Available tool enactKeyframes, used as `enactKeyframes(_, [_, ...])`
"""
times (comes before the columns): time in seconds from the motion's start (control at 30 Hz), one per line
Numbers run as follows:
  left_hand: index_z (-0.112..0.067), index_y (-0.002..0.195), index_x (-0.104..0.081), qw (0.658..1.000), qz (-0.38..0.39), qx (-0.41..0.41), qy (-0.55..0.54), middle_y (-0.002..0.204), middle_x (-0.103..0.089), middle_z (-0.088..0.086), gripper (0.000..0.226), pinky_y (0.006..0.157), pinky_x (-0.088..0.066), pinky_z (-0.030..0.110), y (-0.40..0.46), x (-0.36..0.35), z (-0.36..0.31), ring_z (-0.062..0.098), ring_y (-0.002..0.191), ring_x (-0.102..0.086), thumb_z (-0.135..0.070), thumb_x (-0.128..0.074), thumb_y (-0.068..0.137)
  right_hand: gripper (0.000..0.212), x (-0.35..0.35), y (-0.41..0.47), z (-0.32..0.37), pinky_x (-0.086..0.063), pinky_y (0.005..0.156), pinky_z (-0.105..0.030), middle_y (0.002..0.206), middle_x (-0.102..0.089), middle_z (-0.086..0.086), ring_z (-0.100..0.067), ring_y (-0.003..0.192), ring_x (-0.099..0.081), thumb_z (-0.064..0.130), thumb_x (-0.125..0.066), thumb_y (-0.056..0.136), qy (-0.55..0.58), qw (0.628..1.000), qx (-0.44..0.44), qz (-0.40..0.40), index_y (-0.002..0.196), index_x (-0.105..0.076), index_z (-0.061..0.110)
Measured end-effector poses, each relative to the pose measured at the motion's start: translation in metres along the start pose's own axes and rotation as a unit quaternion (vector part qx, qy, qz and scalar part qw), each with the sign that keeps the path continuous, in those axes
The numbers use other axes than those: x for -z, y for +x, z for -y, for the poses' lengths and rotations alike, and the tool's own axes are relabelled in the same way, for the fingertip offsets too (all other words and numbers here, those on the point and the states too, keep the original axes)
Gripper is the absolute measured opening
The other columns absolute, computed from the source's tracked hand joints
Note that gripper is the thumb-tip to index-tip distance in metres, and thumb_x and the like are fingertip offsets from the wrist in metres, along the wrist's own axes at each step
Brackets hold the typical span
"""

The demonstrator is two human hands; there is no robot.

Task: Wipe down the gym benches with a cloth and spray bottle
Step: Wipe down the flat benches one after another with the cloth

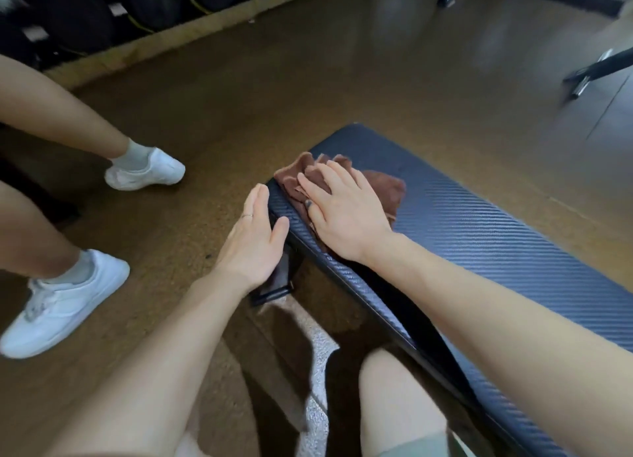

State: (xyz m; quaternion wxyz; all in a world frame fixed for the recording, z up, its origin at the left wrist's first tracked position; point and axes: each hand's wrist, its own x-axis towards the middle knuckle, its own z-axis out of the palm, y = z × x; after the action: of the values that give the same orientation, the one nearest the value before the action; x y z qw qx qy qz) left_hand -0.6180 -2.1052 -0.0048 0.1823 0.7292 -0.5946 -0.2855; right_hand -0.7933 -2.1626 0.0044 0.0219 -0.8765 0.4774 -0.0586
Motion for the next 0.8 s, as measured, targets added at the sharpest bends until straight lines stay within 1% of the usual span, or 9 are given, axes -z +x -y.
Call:
enactKeyframes(0.13, [-0.033, 0.165, -0.002, 0.998, 0.006, 0.021, -0.055, 0.172, 0.004, -0.016, 0.068, 0.127, -0.018, 0.044, 0.000, -0.002, -0.001, 0.014, 0.158, -0.012, -0.039, -0.041, 0.109, 0.052, 0.013, -0.099, 0.005, -0.019, 0.124, -0.050, 0.163, -0.033, -0.008, -0.029, 0.154, -0.023, 0.038, -0.036, 0.104, 0.003, 0.998, 0.061, 0.027, 0.155, -0.043, 0.025])
enactKeyframes(0.2, [-0.034, 0.165, -0.004, 0.997, 0.000, 0.027, -0.075, 0.172, 0.002, -0.017, 0.068, 0.127, -0.019, 0.046, 0.000, -0.003, 0.000, 0.013, 0.158, -0.012, -0.038, -0.043, 0.109, 0.053, 0.016, -0.120, 0.002, -0.017, 0.125, -0.051, 0.163, -0.033, -0.009, -0.031, 0.154, -0.022, 0.037, -0.038, 0.103, -0.015, 0.996, 0.081, 0.035, 0.155, -0.043, 0.026])
enactKeyframes(0.37, [-0.035, 0.164, -0.010, 0.995, -0.008, 0.019, -0.099, 0.172, -0.006, -0.014, 0.064, 0.127, -0.018, 0.045, 0.001, -0.002, 0.004, 0.012, 0.157, -0.013, -0.037, -0.044, 0.109, 0.054, 0.010, -0.078, 0.017, -0.017, 0.125, -0.052, 0.157, -0.040, -0.014, -0.035, 0.150, -0.028, 0.036, -0.037, 0.102, -0.052, 0.995, 0.080, 0.032, 0.154, -0.042, 0.022])
enactKeyframes(0.43, [-0.039, 0.162, -0.011, 0.991, -0.007, 0.026, -0.133, 0.172, -0.011, -0.013, 0.061, 0.127, -0.018, 0.047, 0.001, 0.000, 0.010, 0.013, 0.157, -0.016, -0.035, -0.041, 0.110, 0.055, 0.005, -0.063, 0.024, -0.019, 0.124, -0.053, 0.157, -0.039, -0.015, -0.035, 0.150, -0.027, 0.037, -0.036, 0.103, -0.052, 0.996, 0.066, 0.030, 0.155, -0.040, 0.021])
enactKeyframes(0.5, [-0.038, 0.163, -0.010, 0.982, -0.015, 0.056, -0.180, 0.170, -0.018, -0.012, 0.061, 0.127, -0.020, 0.047, -0.002, -0.006, 0.018, 0.014, 0.156, -0.021, -0.029, -0.040, 0.110, 0.055, 0.005, -0.063, 0.026, -0.019, 0.123, -0.053, 0.159, -0.036, -0.015, -0.035, 0.151, -0.025, 0.036, -0.034, 0.103, -0.059, 0.996, 0.058, 0.024, 0.156, -0.038, 0.020])
enactKeyframes(0.57, [-0.038, 0.163, -0.009, 0.974, -0.005, 0.076, -0.215, 0.170, -0.023, -0.008, 0.068, 0.127, -0.022, 0.049, -0.010, -0.018, 0.021, 0.016, 0.155, -0.023, -0.022, -0.045, 0.108, 0.056, 0.008, -0.084, 0.023, -0.018, 0.123, -0.053, 0.161, -0.031, -0.016, -0.036, 0.152, -0.023, 0.032, -0.037, 0.102, -0.060, 0.996, 0.066, 0.027, 0.156, -0.037, 0.018])
enactKeyframes(0.63, [-0.039, 0.163, -0.008, 0.974, 0.009, 0.071, -0.214, 0.170, -0.022, -0.005, 0.080, 0.126, -0.023, 0.053, -0.014, -0.032, 0.024, 0.018, 0.156, -0.022, -0.020, -0.057, 0.102, 0.058, 0.012, -0.116, 0.015, -0.021, 0.122, -0.055, 0.162, -0.031, -0.019, -0.038, 0.152, -0.023, 0.025, -0.046, 0.098, -0.055, 0.995, 0.078, 0.027, 0.155, -0.039, 0.016])
enactKeyframes(0.7, [-0.035, 0.164, -0.006, 0.981, 0.010, 0.054, -0.185, 0.171, -0.018, -0.003, 0.092, 0.126, -0.022, 0.053, -0.011, -0.037, 0.027, 0.019, 0.157, -0.020, -0.026, -0.068, 0.096, 0.060, 0.013, -0.140, 0.006, -0.022, 0.123, -0.055, 0.161, -0.033, -0.021, -0.039, 0.151, -0.026, 0.021, -0.050, 0.095, -0.055, 0.994, 0.087, 0.027, 0.154, -0.042, 0.015])
enactKeyframes(0.8, [-0.034, 0.163, -0.009, 0.988, -0.012, 0.037, -0.148, 0.171, -0.019, -0.005, 0.102, 0.125, -0.027, 0.052, -0.007, -0.038, 0.030, 0.018, 0.155, -0.024, -0.041, -0.077, 0.087, 0.057, 0.014, -0.122, 0.006, -0.023, 0.122, -0.054, 0.157, -0.038, -0.020, -0.040, 0.149, -0.029, 0.025, -0.042, 0.097, -0.044, 0.995, 0.087, 0.022, 0.153, -0.044, 0.015])
